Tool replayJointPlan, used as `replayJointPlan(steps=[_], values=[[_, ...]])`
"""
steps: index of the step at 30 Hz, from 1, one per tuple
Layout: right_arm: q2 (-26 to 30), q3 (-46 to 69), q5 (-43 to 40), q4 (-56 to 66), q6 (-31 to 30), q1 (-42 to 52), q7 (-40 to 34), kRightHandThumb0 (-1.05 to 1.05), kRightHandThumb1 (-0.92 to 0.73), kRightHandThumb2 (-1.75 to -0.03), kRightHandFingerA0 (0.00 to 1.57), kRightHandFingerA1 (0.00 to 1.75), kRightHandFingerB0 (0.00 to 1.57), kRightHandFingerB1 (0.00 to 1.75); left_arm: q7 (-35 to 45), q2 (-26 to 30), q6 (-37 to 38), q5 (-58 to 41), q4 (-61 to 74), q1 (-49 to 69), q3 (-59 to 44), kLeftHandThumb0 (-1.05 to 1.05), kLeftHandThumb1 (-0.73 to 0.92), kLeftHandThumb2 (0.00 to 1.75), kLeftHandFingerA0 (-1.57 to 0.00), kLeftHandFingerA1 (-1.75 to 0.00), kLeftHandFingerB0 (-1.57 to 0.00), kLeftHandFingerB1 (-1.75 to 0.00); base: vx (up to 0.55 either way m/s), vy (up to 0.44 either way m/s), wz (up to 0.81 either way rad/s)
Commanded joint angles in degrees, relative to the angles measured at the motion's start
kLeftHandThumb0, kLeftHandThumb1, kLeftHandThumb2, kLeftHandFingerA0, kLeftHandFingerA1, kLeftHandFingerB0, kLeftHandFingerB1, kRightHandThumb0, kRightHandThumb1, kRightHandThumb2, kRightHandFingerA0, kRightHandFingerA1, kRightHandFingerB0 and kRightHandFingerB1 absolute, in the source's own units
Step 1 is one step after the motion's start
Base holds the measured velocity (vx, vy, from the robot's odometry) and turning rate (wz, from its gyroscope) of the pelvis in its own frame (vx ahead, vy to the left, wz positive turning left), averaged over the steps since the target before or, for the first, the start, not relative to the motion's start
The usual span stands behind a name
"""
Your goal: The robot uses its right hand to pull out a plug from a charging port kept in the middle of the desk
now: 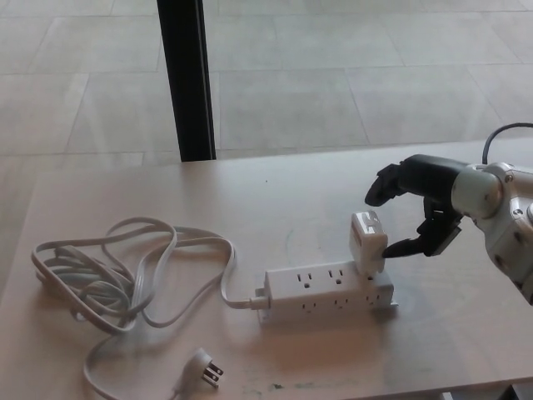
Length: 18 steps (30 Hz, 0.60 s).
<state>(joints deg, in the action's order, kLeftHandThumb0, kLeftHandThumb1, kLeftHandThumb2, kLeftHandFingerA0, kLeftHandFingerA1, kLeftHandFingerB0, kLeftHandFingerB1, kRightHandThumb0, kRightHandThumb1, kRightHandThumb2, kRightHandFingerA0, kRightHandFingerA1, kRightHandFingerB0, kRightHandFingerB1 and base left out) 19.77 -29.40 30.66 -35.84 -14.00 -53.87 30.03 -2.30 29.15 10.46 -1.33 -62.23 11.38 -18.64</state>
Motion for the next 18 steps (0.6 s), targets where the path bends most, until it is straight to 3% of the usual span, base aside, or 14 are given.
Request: replayJointPlan(steps=[1,2,3,4,5,6,7,10,12,13,15,17,18], values=[[-0.1,-0.1,0.6,1.4,-0.1,1.6,0.6,-0.69,-0.46,-0.58,0.66,1.67,0.28,0.38,0.7,0.9,0.4,-0.9,0.9,0.3,-0.6,-0.64,0.58,0.58,-0.97,-0.97,-0.52,-0.40,0.00,0.000,0.00],[-0.3,-0.3,0.8,1.6,-0.1,1.8,0.6,-0.67,-0.46,-0.58,0.64,1.60,0.28,0.36,0.7,0.9,0.3,-0.9,0.9,0.3,-0.5,-0.65,0.58,0.58,-0.97,-0.97,-0.51,-0.39,0.00,0.000,0.00],[-0.4,-0.7,1.2,1.7,-0.1,1.9,0.5,-0.67,-0.48,-0.57,0.51,1.26,0.27,0.36,0.4,1.0,0.5,-0.5,0.7,0.2,-0.3,-0.64,0.59,0.58,-0.97,-1.00,-0.52,-0.39,0.00,0.000,0.00],[-0.7,-1.2,1.7,1.9,0.1,1.9,0.5,-0.72,-0.39,-0.78,0.57,1.07,0.21,0.45,0.0,1.1,0.8,0.1,0.2,0.0,0.1,-0.64,0.59,0.58,-0.96,-1.00,-0.52,-0.39,0.00,0.000,0.00],[-0.8,-1.2,1.6,2.0,0.3,1.9,0.5,-0.72,-0.39,-0.78,0.57,1.07,0.21,0.45,-0.1,1.1,0.8,0.1,-0.1,-0.1,0.2,-0.64,0.59,0.58,-0.96,-1.00,-0.52,-0.39,0.00,0.000,0.00],[-0.7,-1.6,1.9,2.5,0.1,1.8,0.8,-0.71,-0.49,-0.57,0.52,1.17,0.26,0.36,0.0,1.1,0.6,-0.1,-0.2,-0.4,0.1,-0.65,0.59,0.58,-0.97,-1.01,-0.53,-0.39,0.00,0.000,0.00],[-0.7,-1.6,1.9,2.6,0.1,1.8,0.8,-0.71,-0.49,-0.57,0.52,1.17,0.26,0.36,0.0,1.2,0.6,-0.1,-0.3,-0.4,0.1,-0.65,0.59,0.58,-0.97,-1.01,-0.53,-0.39,0.00,0.000,0.00],[-1.5,-1.6,1.6,2.8,-0.6,1.4,1.3,-0.72,-0.47,-0.58,0.54,1.44,0.26,0.34,-0.1,0.9,0.6,-0.4,0.3,-0.1,-0.2,-0.65,0.58,0.58,-0.95,-0.99,-0.53,-0.40,0.00,0.000,0.00],[-1.7,-1.4,1.5,2.7,-0.3,1.5,1.1,-0.71,-0.47,-0.58,0.54,1.45,0.27,0.34,0.5,1.0,0.6,-0.7,0.6,0.1,-0.4,-0.65,0.58,0.59,-0.93,-0.89,-0.51,-0.40,0.00,0.000,0.00],[-1.6,-1.5,1.6,2.7,-0.1,1.6,1.2,-0.71,-0.49,-0.55,0.60,1.45,0.27,0.34,0.4,1.1,0.4,-0.5,0.6,0.0,-0.3,-0.64,0.59,0.58,-0.93,-0.92,-0.52,-0.40,0.00,0.000,0.00],[-1.6,-1.7,1.8,2.5,0.0,1.6,1.1,-0.72,-0.48,-0.57,0.54,1.34,0.28,0.34,0.4,1.0,0.8,-0.6,0.7,0.2,-0.4,-0.65,0.58,0.58,-0.95,-0.98,-0.52,-0.40,0.00,0.000,0.00],[-1.6,-1.7,1.8,2.3,0.2,1.6,1.0,-0.72,-0.48,-0.57,0.54,1.34,0.28,0.34,0.3,1.0,1.0,-0.5,0.8,0.3,-0.4,-0.65,0.58,0.58,-0.95,-0.98,-0.52,-0.40,0.00,0.000,0.00],[-1.6,-1.6,1.7,2.3,0.4,1.9,0.7,-0.69,-0.46,-0.58,0.61,1.55,0.29,0.36,0.4,0.9,0.6,-0.8,1.1,0.4,-0.5,-0.66,0.58,0.59,-0.92,-0.89,-0.51,-0.40,0.00,0.000,0.00]])
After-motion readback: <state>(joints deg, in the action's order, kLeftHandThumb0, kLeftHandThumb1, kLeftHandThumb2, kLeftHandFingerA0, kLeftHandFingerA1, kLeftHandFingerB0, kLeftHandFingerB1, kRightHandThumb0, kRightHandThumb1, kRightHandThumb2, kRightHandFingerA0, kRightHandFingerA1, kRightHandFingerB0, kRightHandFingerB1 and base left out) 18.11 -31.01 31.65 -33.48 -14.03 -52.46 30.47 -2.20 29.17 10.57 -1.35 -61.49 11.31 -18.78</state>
